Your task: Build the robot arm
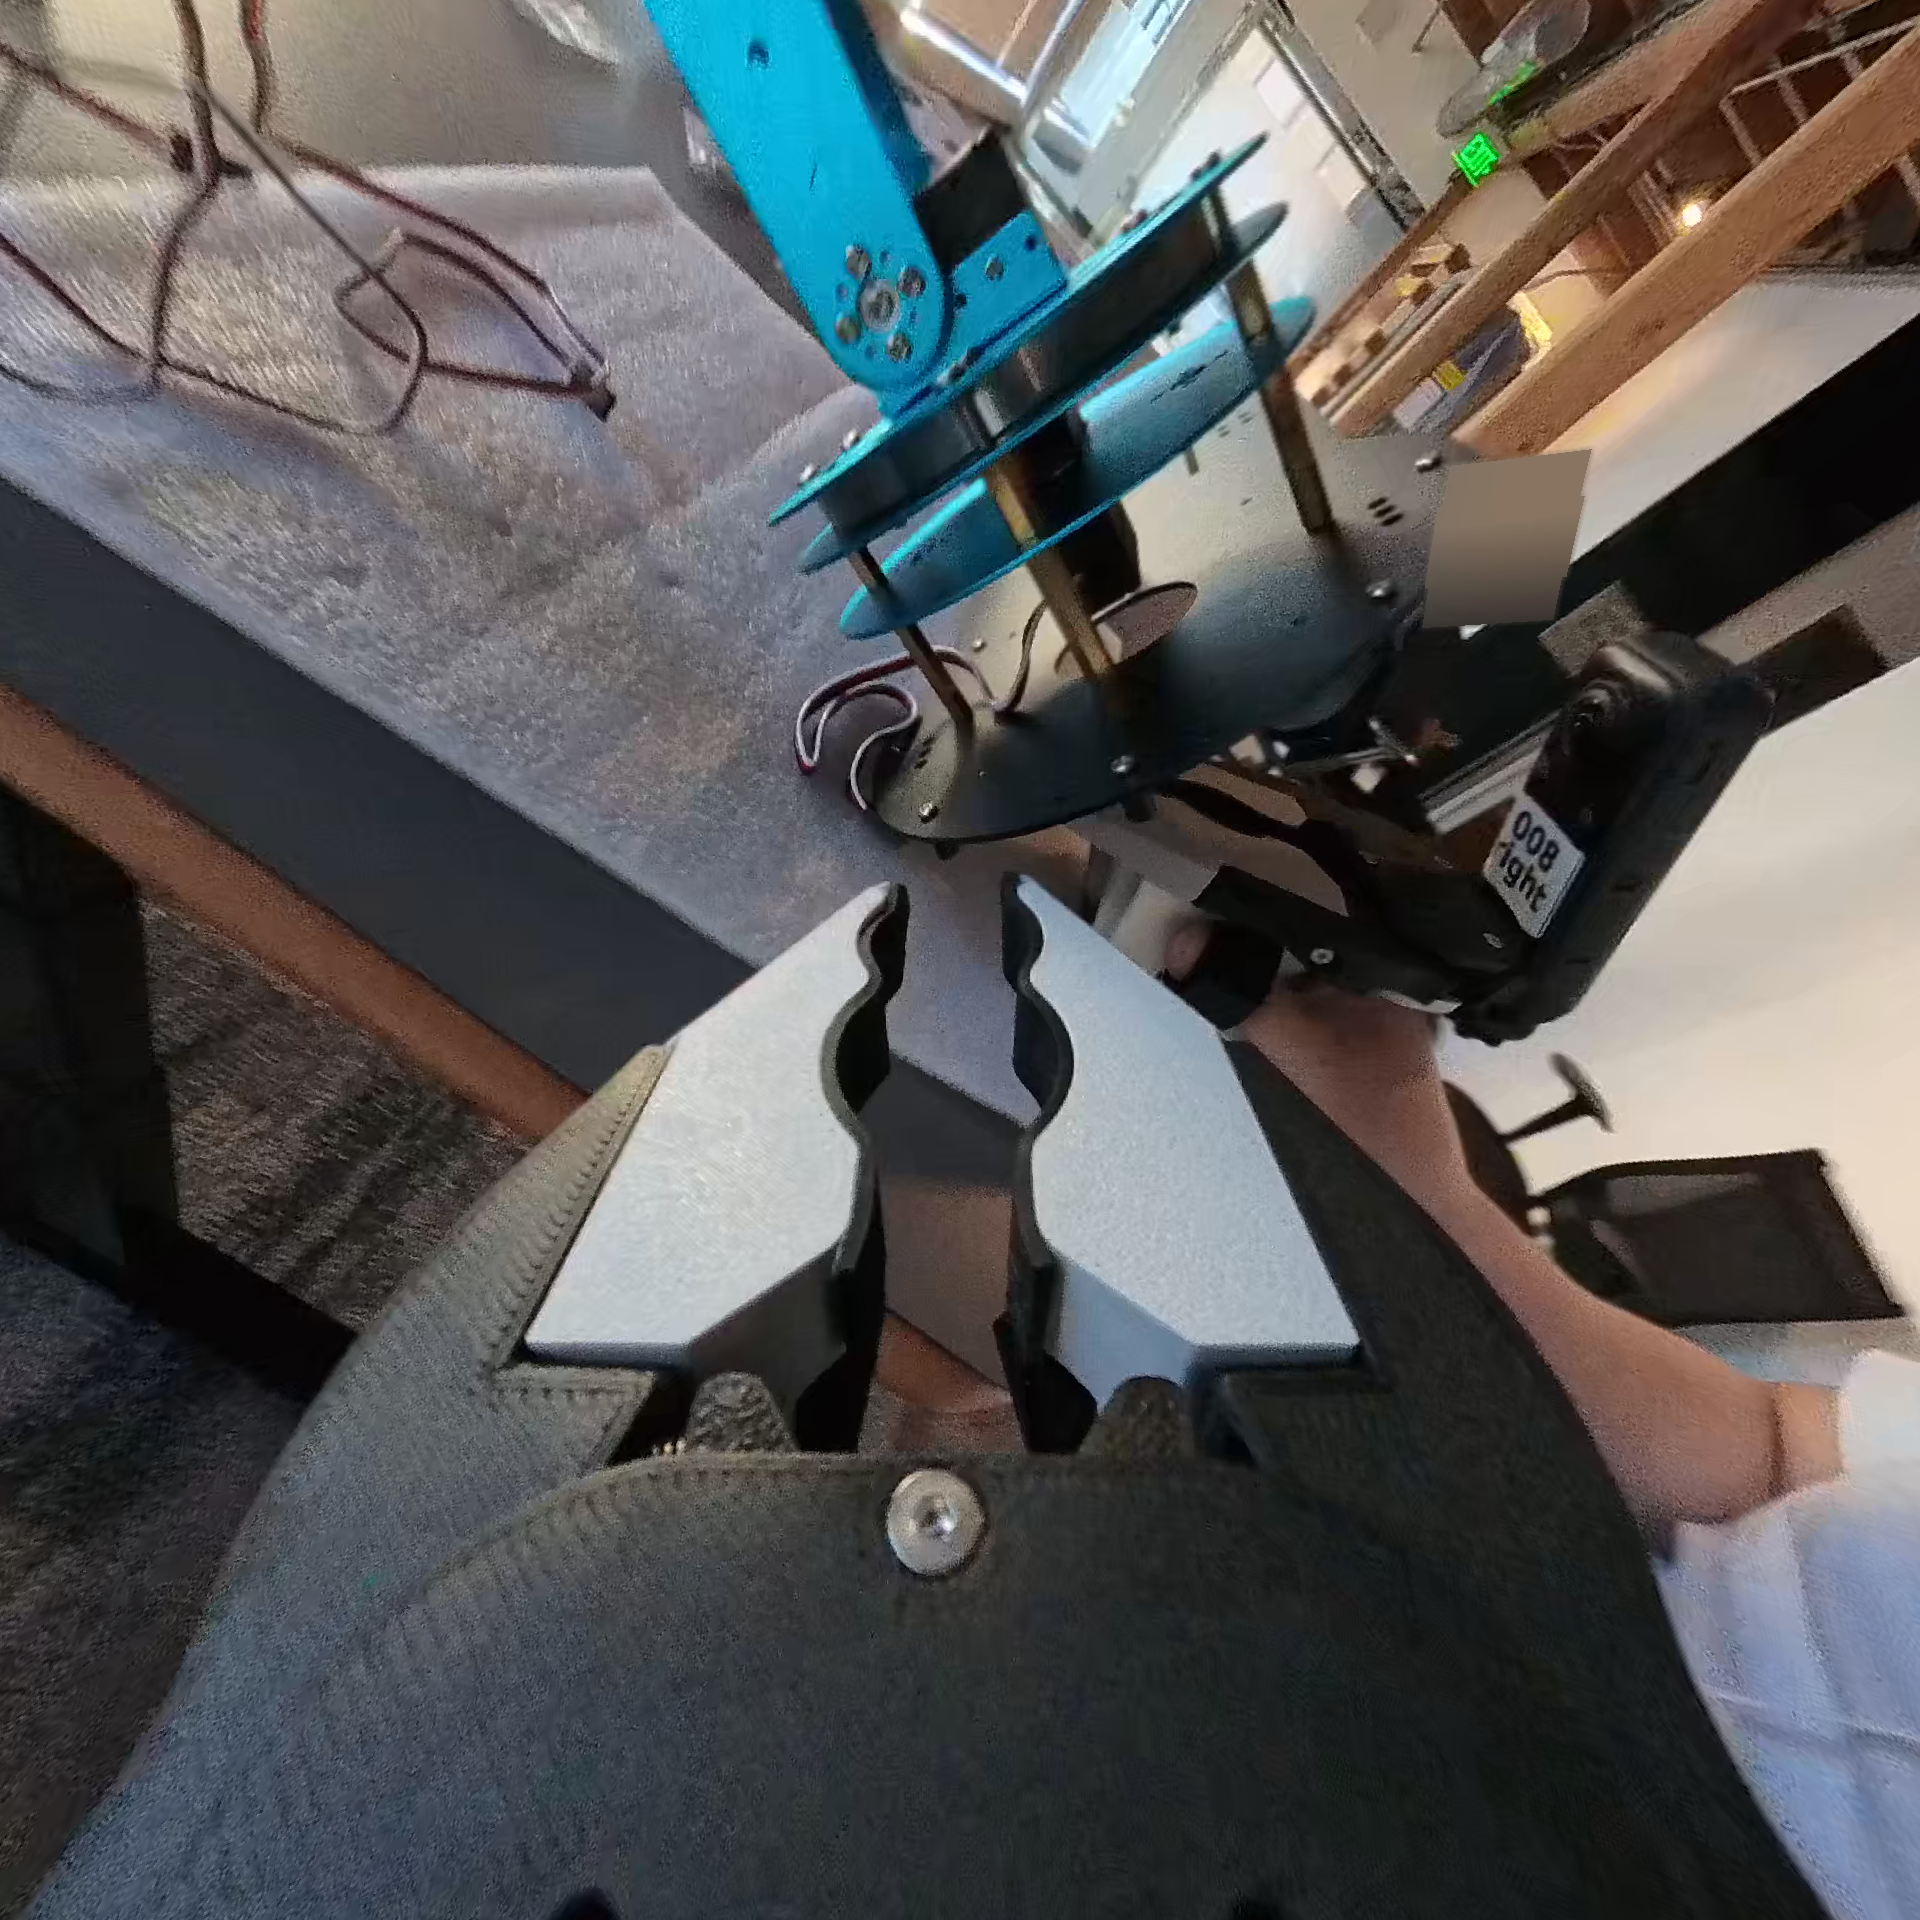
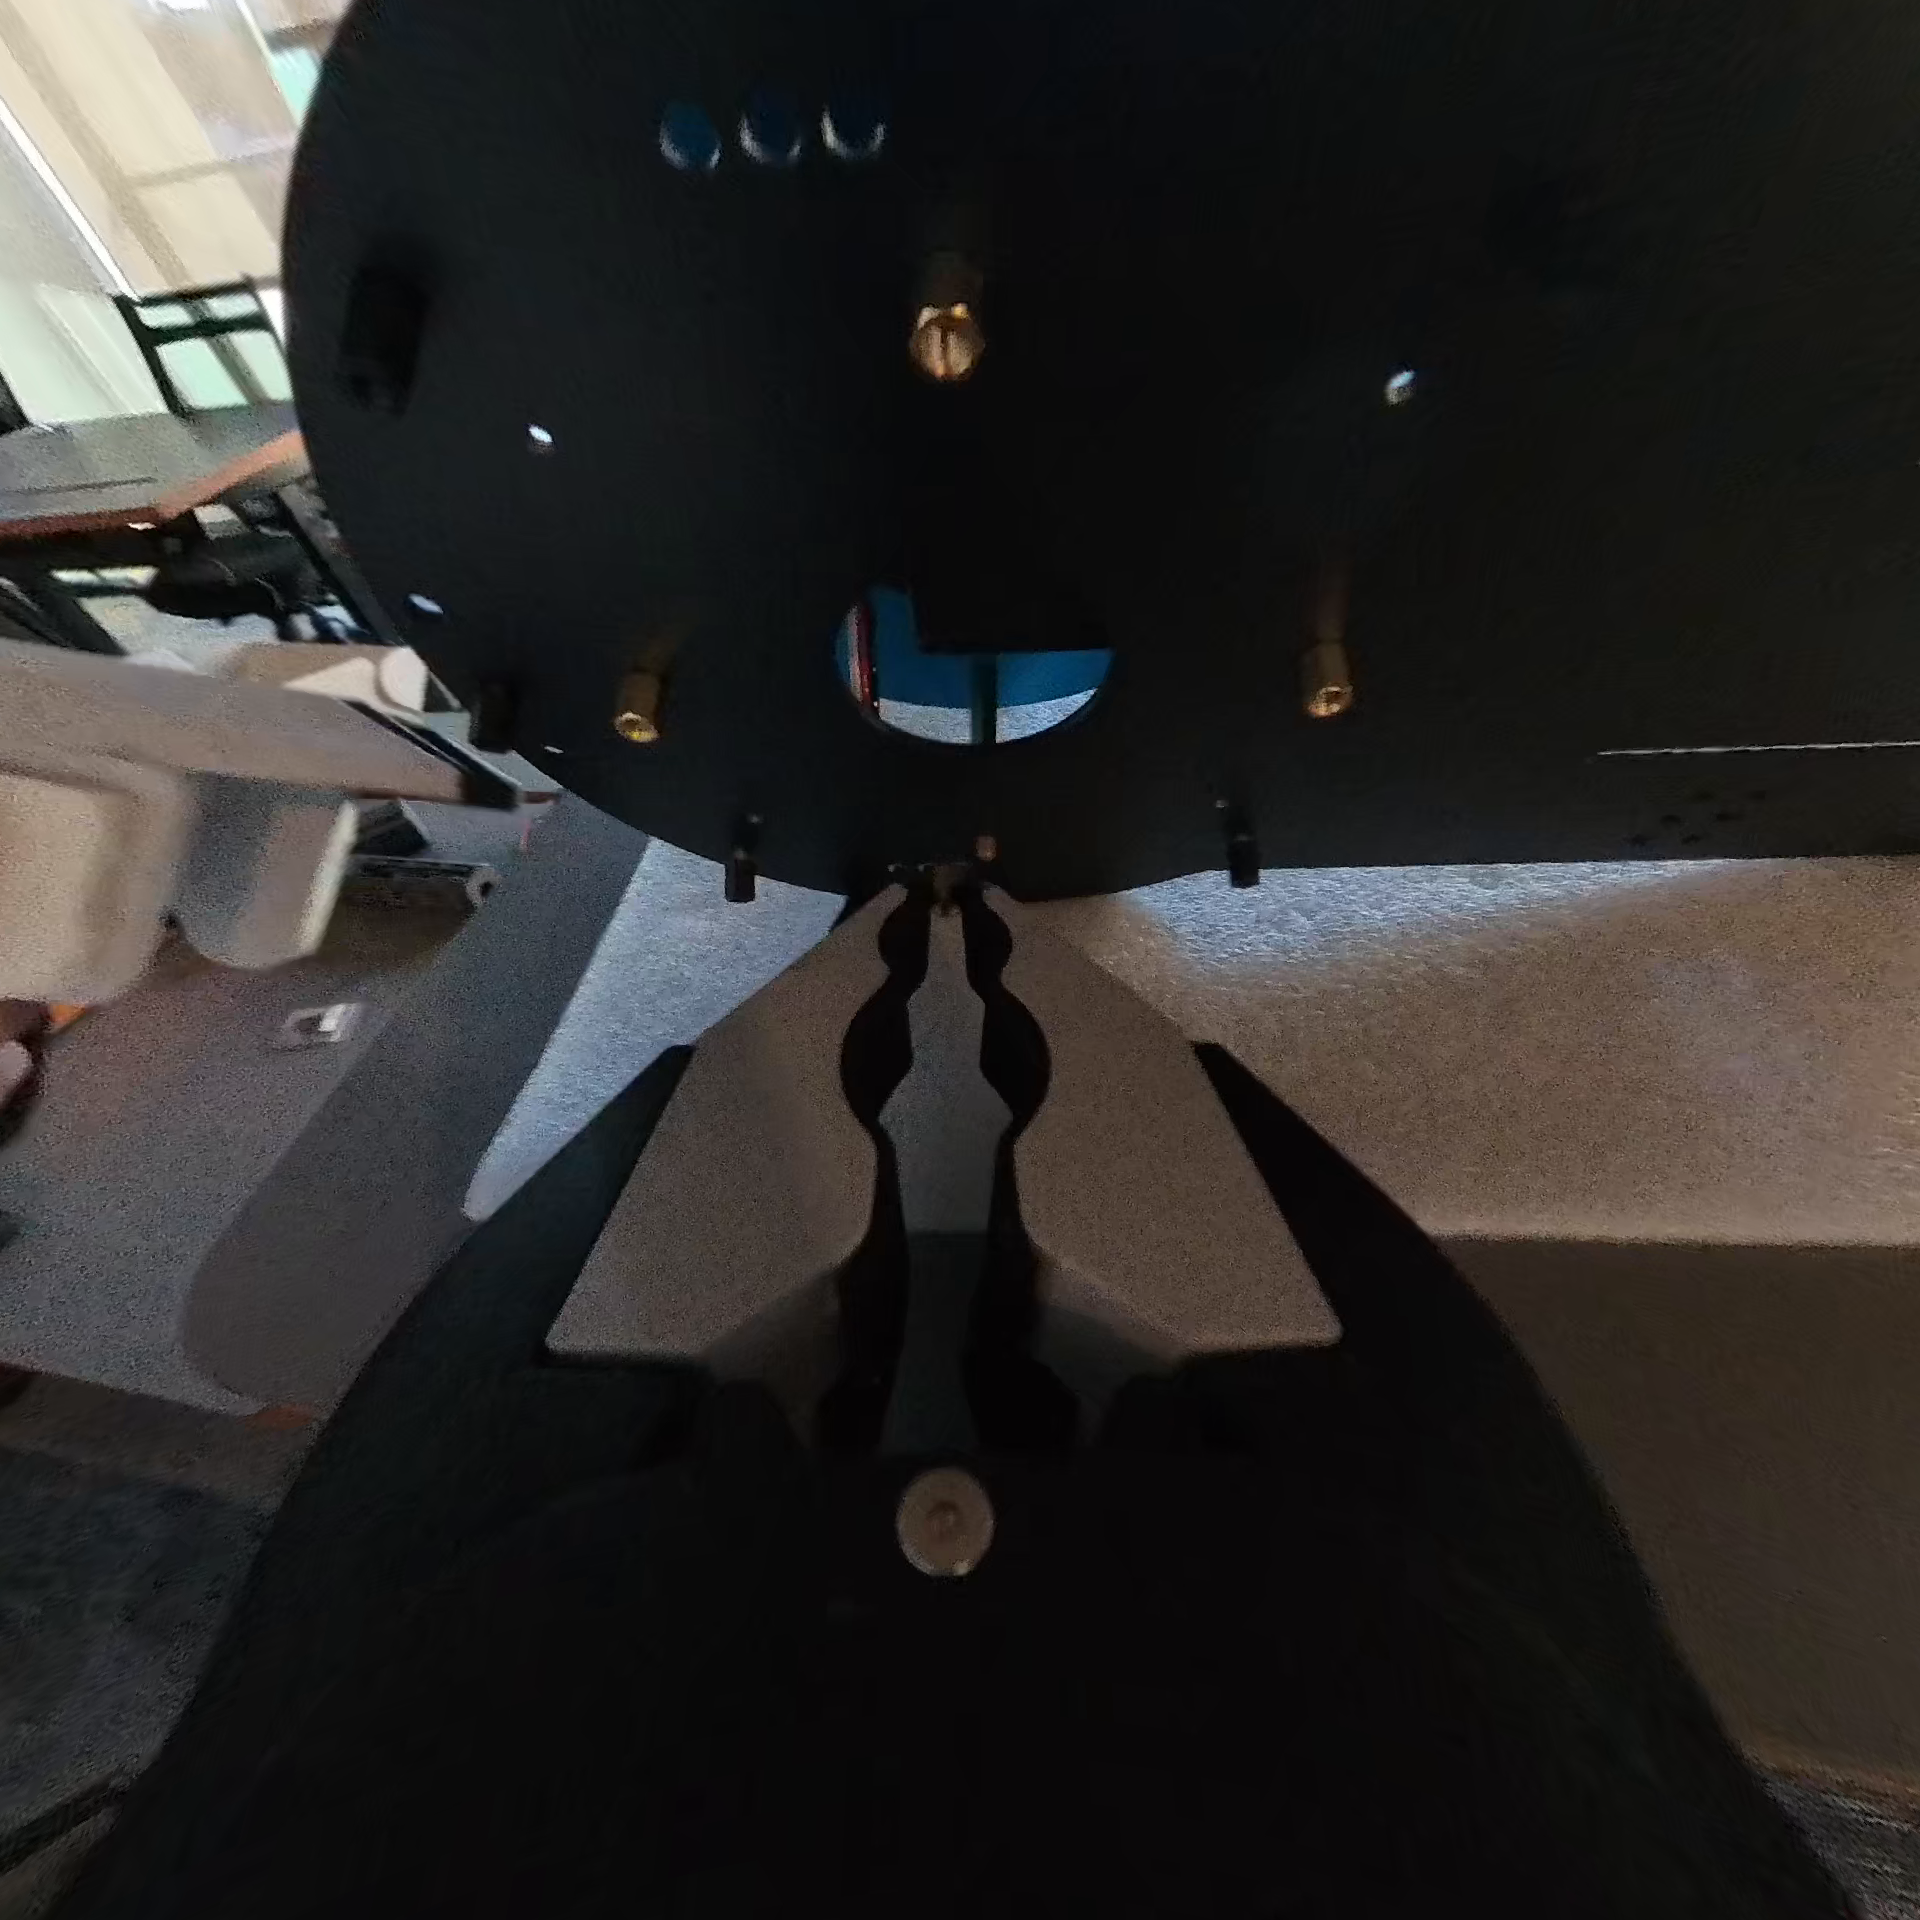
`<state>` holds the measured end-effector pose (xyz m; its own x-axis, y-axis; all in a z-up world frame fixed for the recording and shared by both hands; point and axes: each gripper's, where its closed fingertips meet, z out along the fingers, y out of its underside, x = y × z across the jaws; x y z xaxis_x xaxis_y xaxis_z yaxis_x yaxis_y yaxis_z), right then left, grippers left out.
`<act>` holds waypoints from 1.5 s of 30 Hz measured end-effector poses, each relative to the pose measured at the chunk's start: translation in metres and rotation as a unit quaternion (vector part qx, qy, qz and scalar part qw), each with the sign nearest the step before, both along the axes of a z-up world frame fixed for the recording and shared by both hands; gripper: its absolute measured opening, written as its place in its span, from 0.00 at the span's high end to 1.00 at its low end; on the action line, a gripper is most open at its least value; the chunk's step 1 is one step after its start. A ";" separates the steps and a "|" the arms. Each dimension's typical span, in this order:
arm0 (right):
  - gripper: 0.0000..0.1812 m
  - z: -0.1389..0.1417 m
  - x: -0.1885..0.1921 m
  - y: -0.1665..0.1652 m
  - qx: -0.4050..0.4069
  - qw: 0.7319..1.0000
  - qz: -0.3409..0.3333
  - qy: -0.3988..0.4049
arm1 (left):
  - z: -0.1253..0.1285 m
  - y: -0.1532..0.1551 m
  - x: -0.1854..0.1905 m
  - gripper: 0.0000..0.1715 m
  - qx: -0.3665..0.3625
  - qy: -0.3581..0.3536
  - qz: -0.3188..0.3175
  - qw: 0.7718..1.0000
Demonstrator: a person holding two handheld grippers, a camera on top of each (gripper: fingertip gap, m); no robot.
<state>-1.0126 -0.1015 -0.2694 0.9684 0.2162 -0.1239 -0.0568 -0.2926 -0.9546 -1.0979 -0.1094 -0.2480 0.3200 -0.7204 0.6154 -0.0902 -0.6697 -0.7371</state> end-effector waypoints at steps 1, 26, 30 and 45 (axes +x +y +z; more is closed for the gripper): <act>0.97 -0.001 0.001 0.000 0.001 1.000 -0.005 -0.007 | 0.003 0.001 -0.003 0.90 0.018 0.005 0.005 1.000; 0.97 -0.004 0.007 0.003 -0.008 0.985 -0.164 -0.053 | -0.005 0.004 0.059 1.00 0.518 0.097 -0.132 0.839; 0.98 -0.002 0.004 0.006 -0.001 0.989 -0.134 -0.063 | -0.005 0.005 0.059 1.00 0.518 0.095 -0.112 0.843; 0.98 -0.005 0.006 0.012 -0.025 0.990 -0.128 -0.062 | -0.005 0.005 0.059 1.00 0.504 0.098 -0.101 0.852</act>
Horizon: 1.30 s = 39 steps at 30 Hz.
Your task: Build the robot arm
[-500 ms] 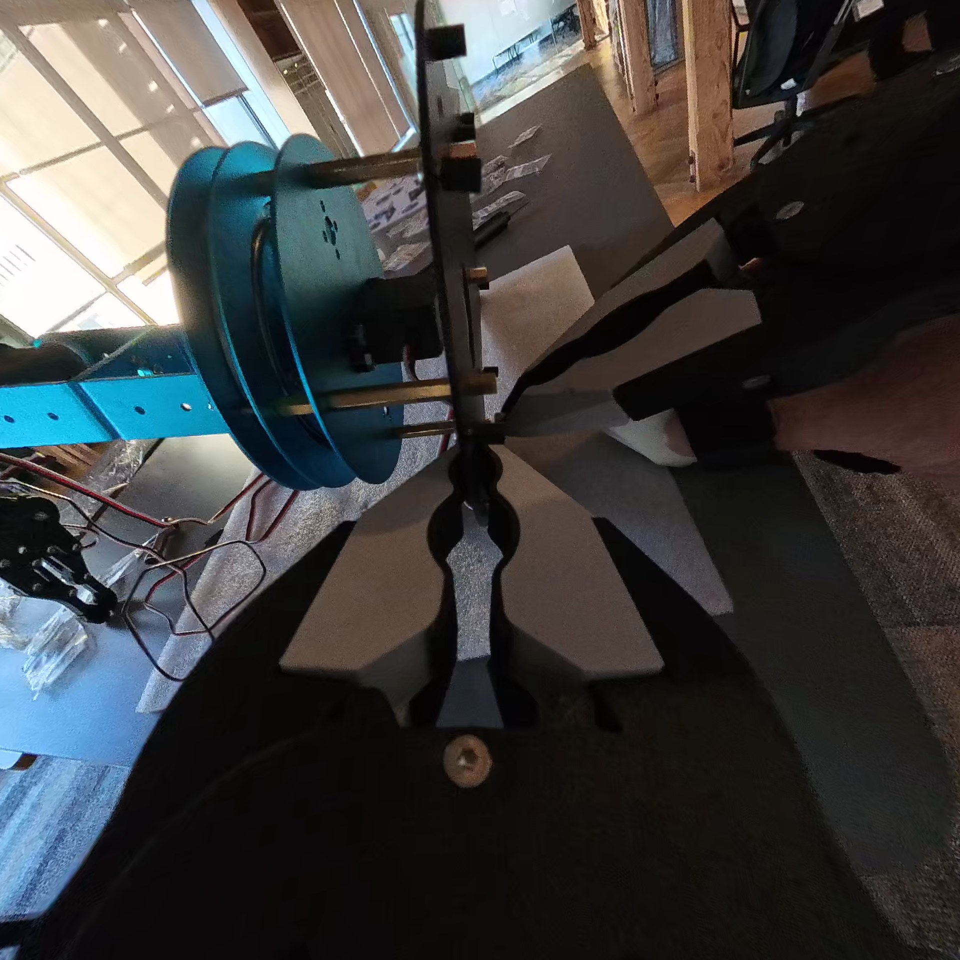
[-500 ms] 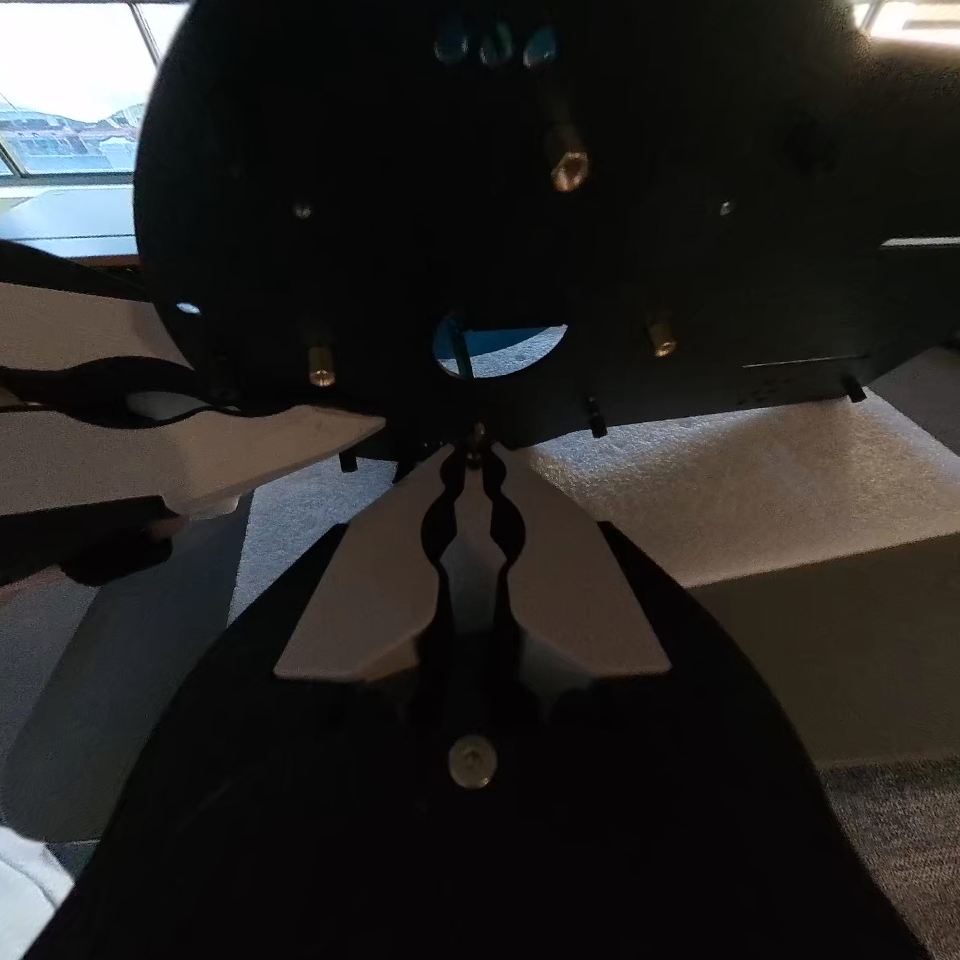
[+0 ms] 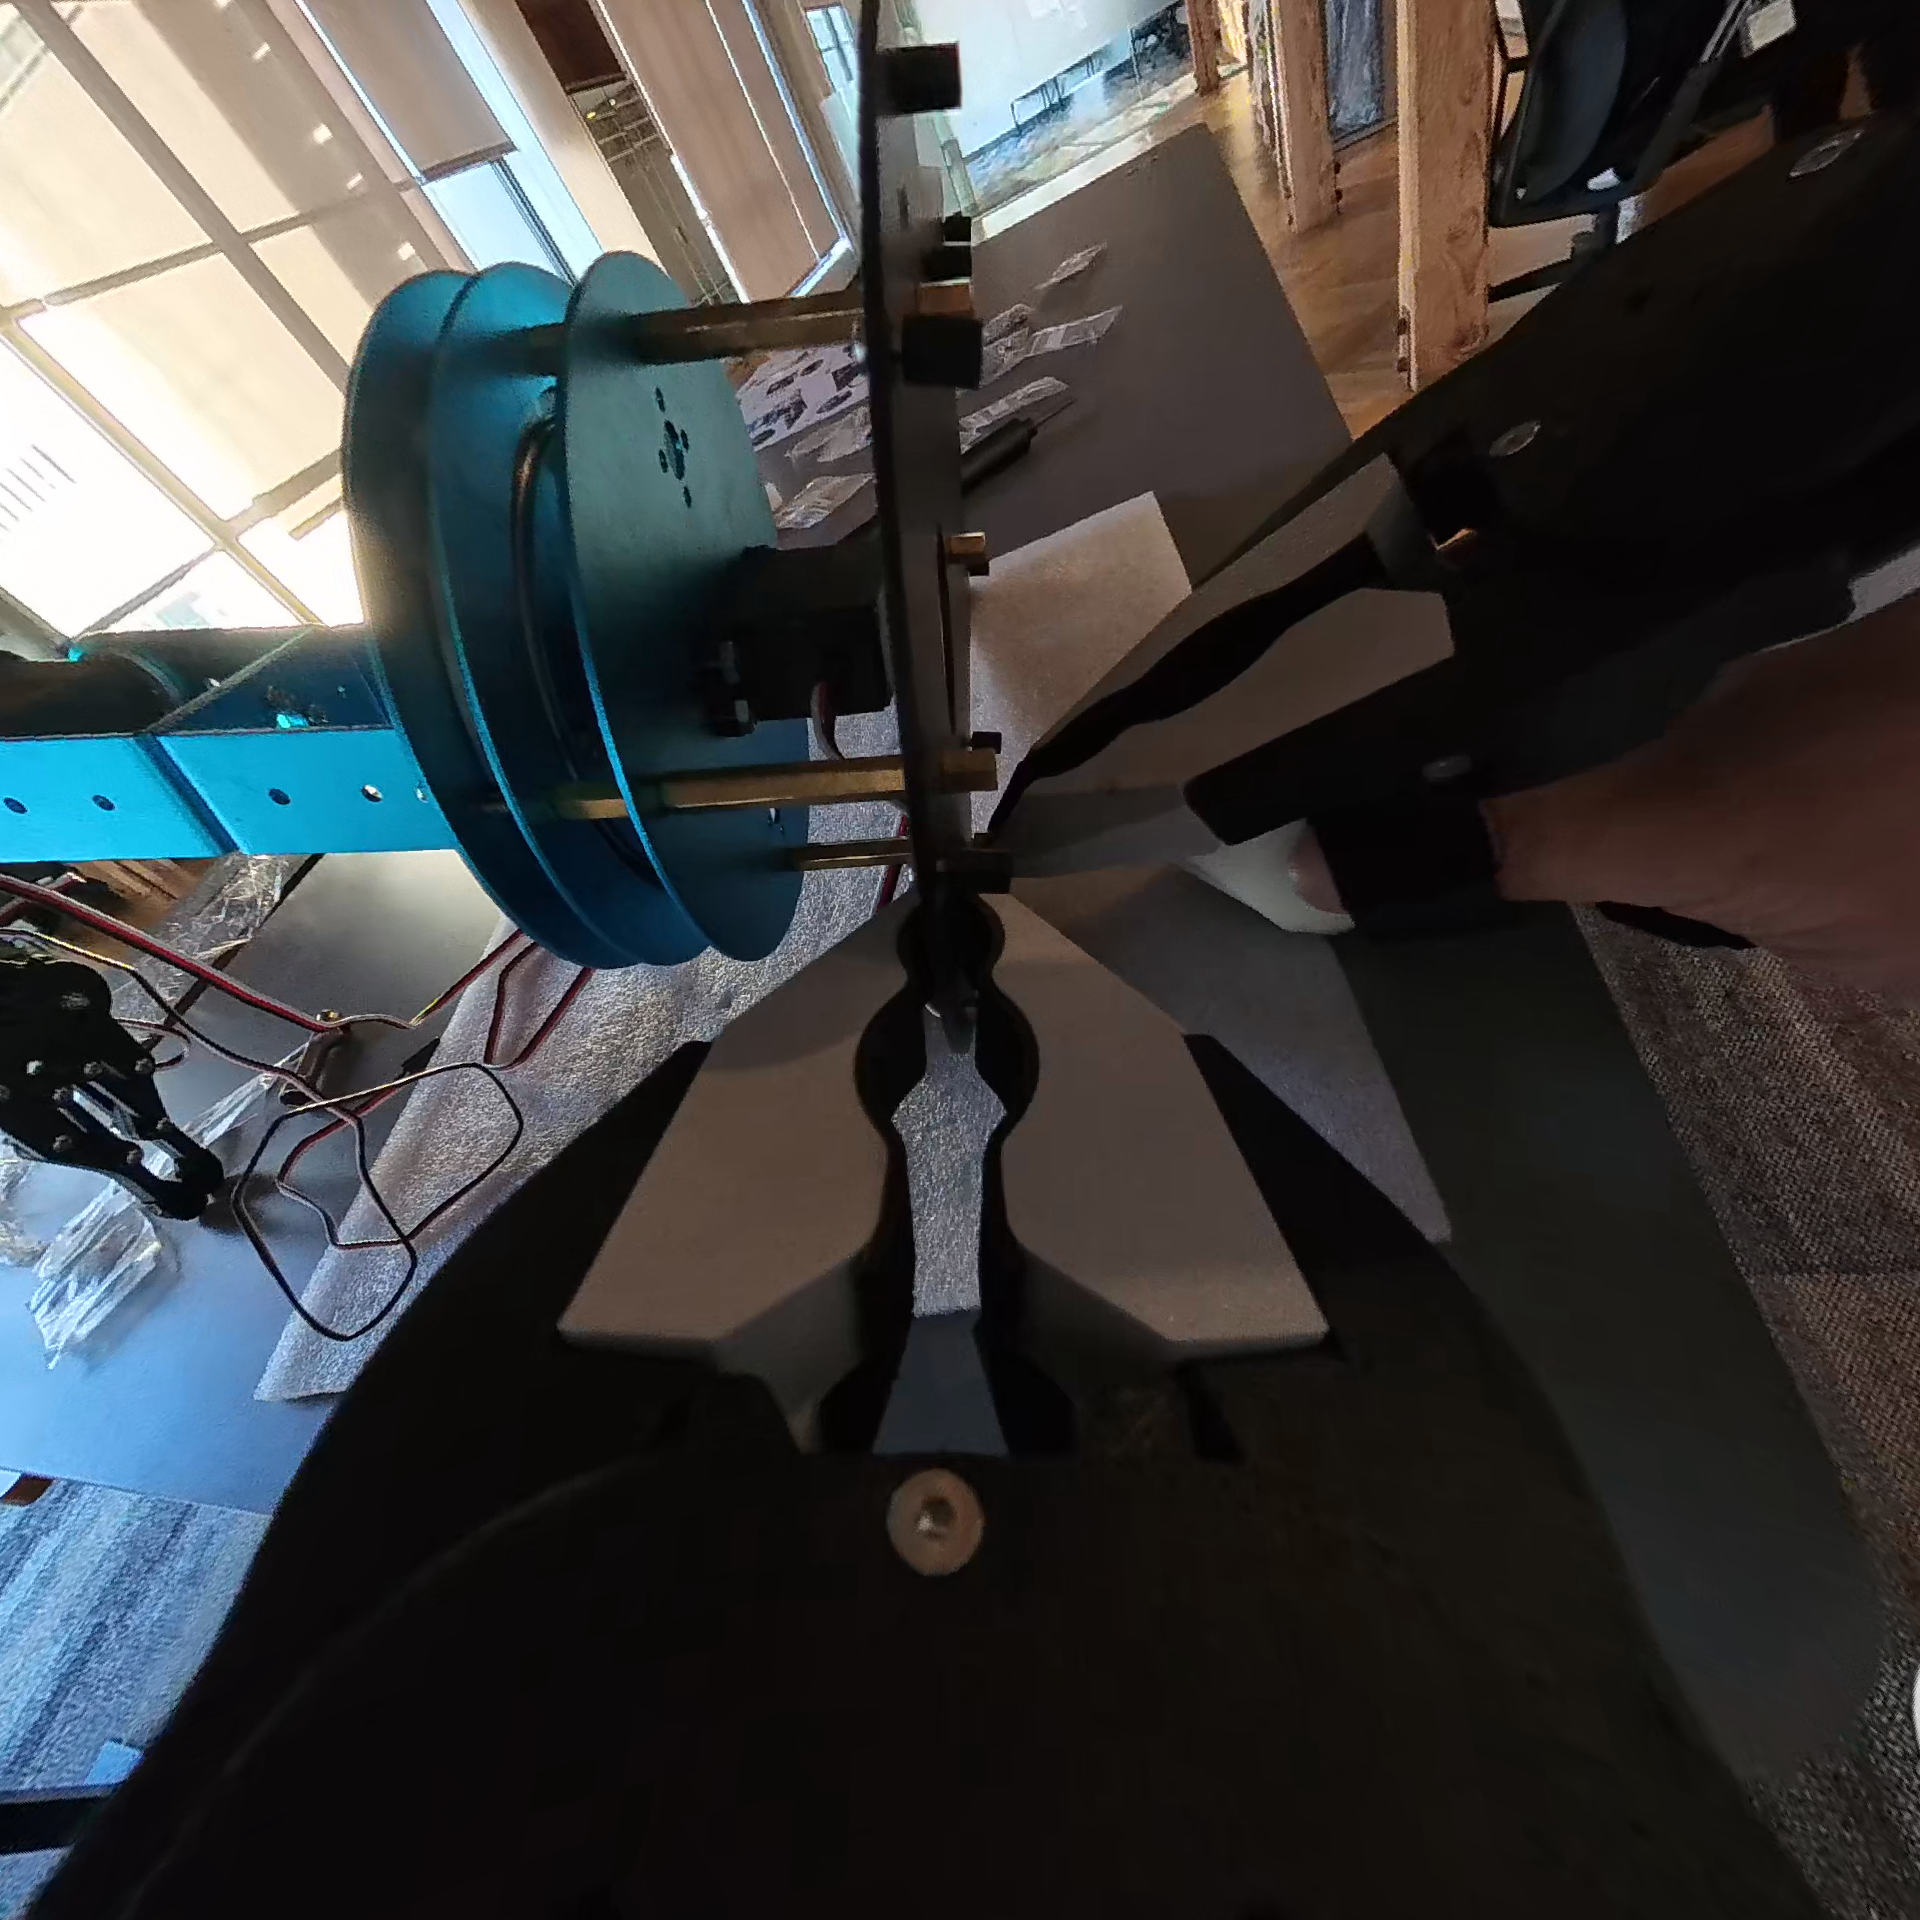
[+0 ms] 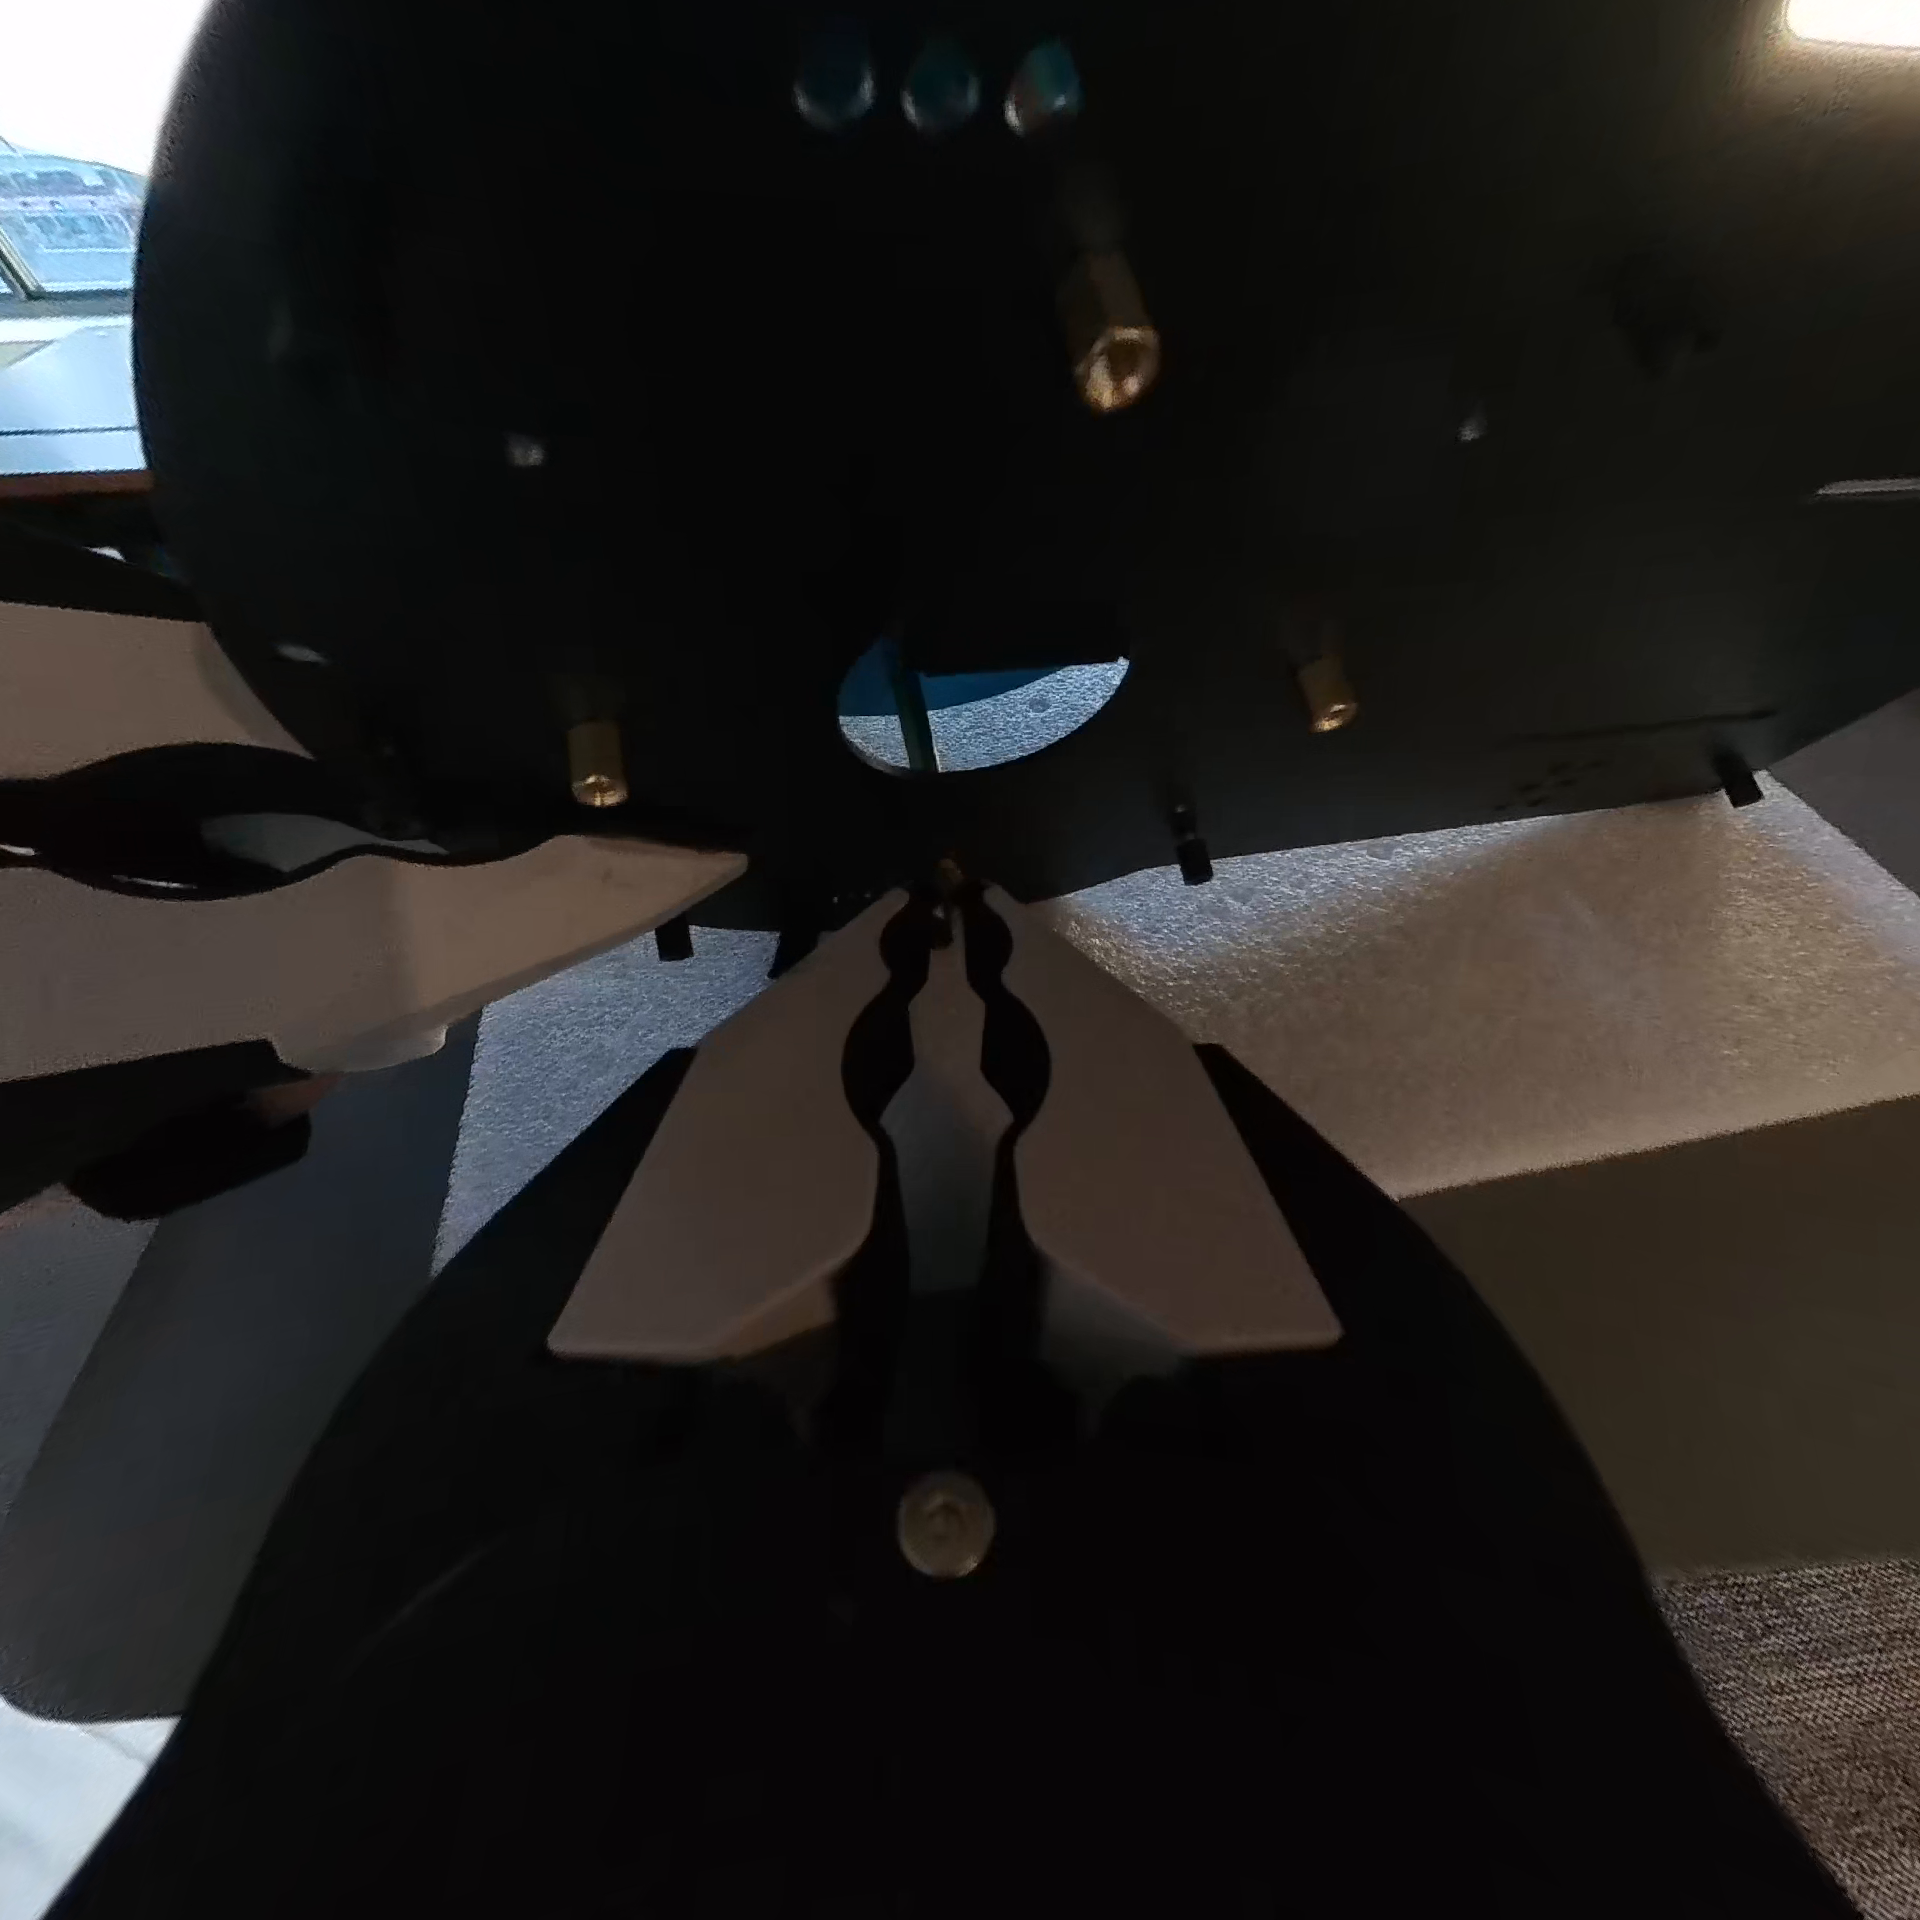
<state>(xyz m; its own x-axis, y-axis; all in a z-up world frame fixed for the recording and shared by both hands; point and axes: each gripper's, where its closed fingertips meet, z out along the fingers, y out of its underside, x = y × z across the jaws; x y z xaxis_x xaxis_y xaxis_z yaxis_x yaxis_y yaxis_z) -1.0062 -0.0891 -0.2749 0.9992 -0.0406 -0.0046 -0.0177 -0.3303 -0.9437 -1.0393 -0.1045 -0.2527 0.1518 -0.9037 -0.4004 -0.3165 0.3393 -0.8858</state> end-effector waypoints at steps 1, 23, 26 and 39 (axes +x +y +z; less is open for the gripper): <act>0.98 0.000 0.000 0.000 0.002 1.000 0.003 -0.003 | 0.000 0.000 0.000 1.00 -0.001 0.000 -0.001 1.000; 0.98 -0.001 -0.001 0.003 -0.014 0.997 0.075 -0.011 | -0.001 0.000 0.000 1.00 -0.008 0.002 -0.009 1.000; 0.98 -0.001 -0.001 0.003 -0.015 0.996 0.090 0.022 | 0.000 0.001 0.000 1.00 -0.008 0.003 -0.009 1.000; 0.98 -0.001 -0.003 0.004 -0.042 0.979 0.140 0.146 | 0.000 0.001 0.000 1.00 -0.007 0.002 -0.005 1.000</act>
